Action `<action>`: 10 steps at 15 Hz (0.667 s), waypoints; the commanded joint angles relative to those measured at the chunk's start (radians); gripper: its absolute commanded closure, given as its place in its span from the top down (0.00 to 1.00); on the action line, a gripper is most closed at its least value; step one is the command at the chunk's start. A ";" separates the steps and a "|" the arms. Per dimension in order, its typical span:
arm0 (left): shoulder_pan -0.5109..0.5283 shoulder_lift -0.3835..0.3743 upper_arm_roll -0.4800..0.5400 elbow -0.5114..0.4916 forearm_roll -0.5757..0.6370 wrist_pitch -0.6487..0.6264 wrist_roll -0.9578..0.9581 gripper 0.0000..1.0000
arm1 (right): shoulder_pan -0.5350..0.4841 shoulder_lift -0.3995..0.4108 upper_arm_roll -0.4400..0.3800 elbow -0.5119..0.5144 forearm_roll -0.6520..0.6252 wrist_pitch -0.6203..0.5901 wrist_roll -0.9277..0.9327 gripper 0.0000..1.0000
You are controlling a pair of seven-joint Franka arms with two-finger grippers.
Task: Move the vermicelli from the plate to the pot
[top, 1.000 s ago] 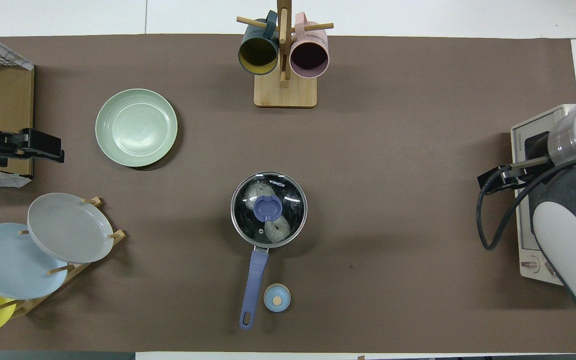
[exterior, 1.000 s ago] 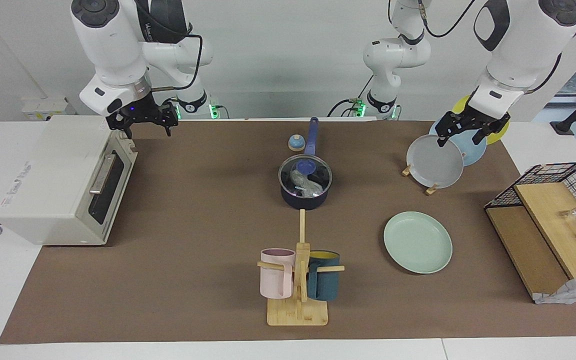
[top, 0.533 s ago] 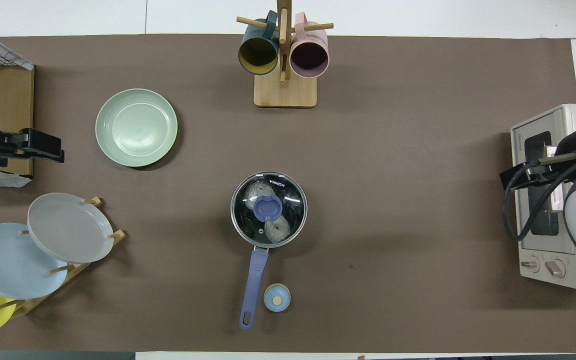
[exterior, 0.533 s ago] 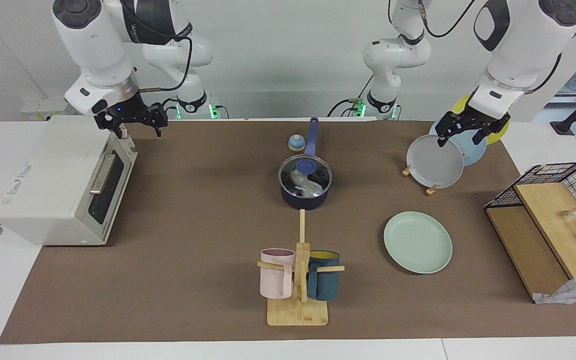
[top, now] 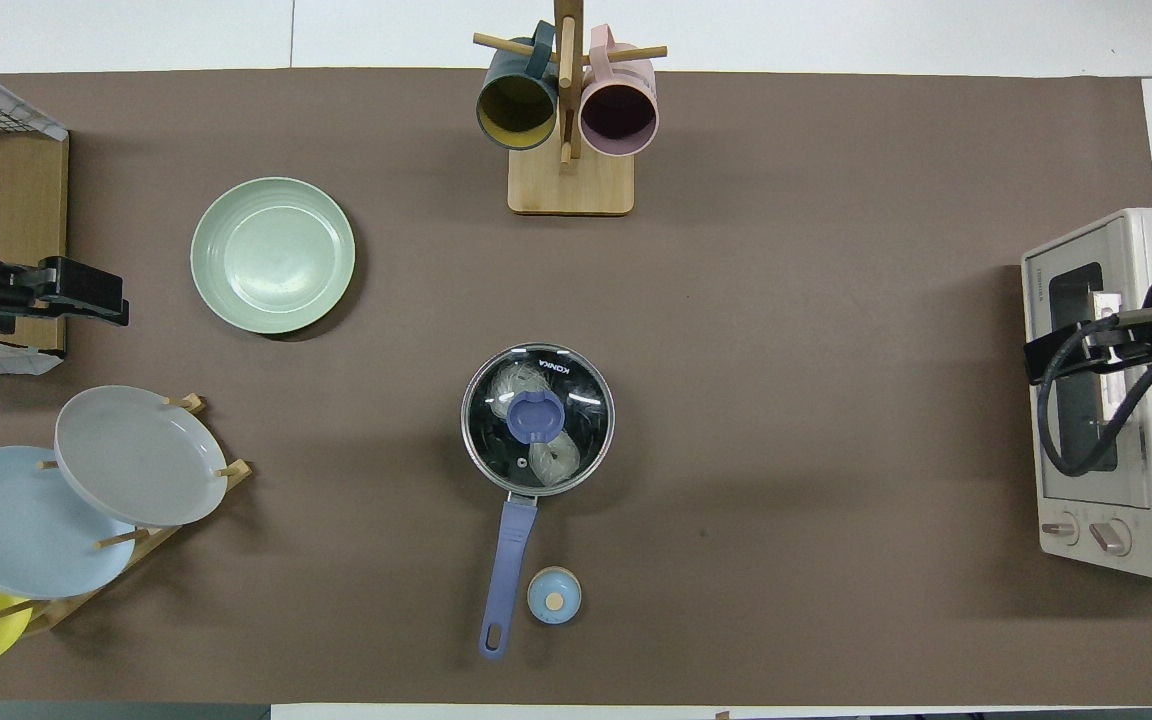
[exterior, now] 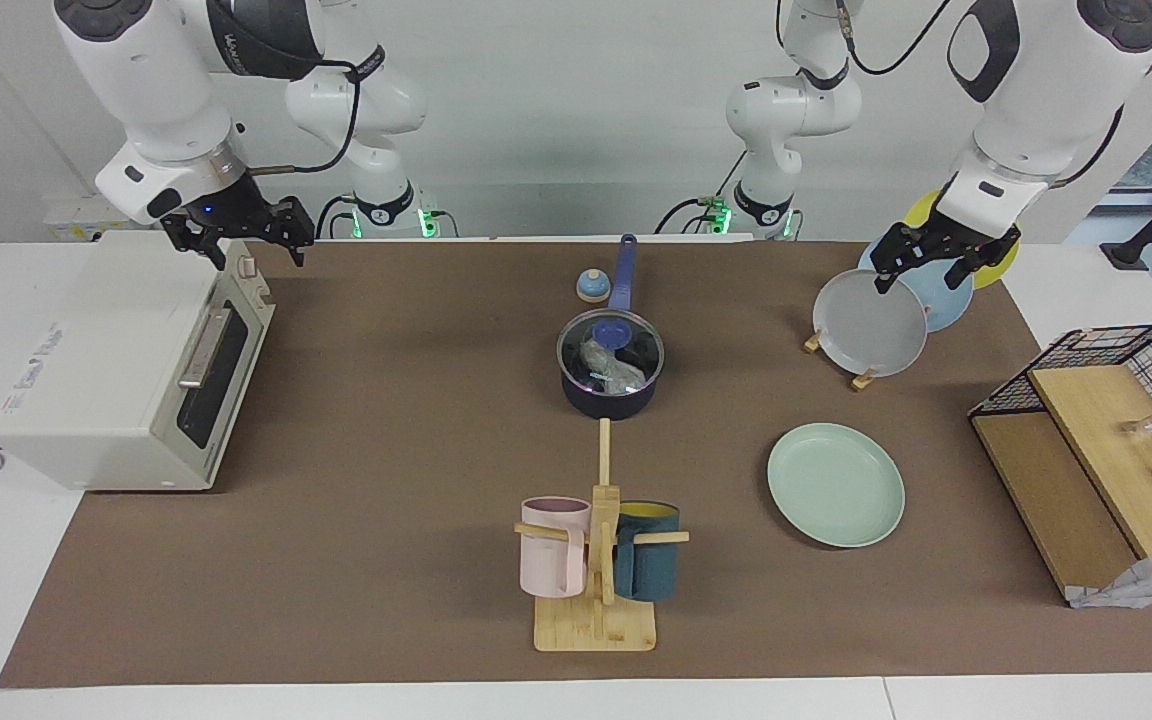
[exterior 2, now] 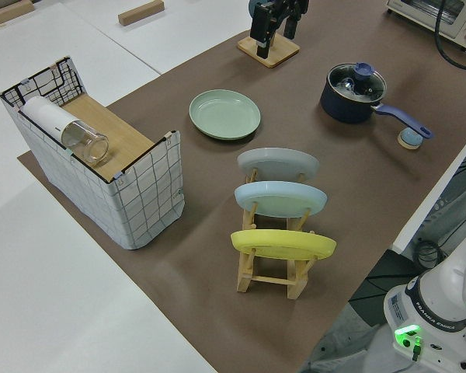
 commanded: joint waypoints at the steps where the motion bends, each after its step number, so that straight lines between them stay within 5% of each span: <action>1: 0.017 -0.030 -0.009 -0.034 -0.013 0.010 0.008 1.00 | -0.001 -0.007 -0.004 -0.007 0.022 -0.010 -0.027 1.00; 10: 0.017 -0.030 -0.009 -0.034 -0.013 0.010 0.008 1.00 | 0.002 -0.007 -0.004 -0.008 0.065 0.048 -0.020 1.00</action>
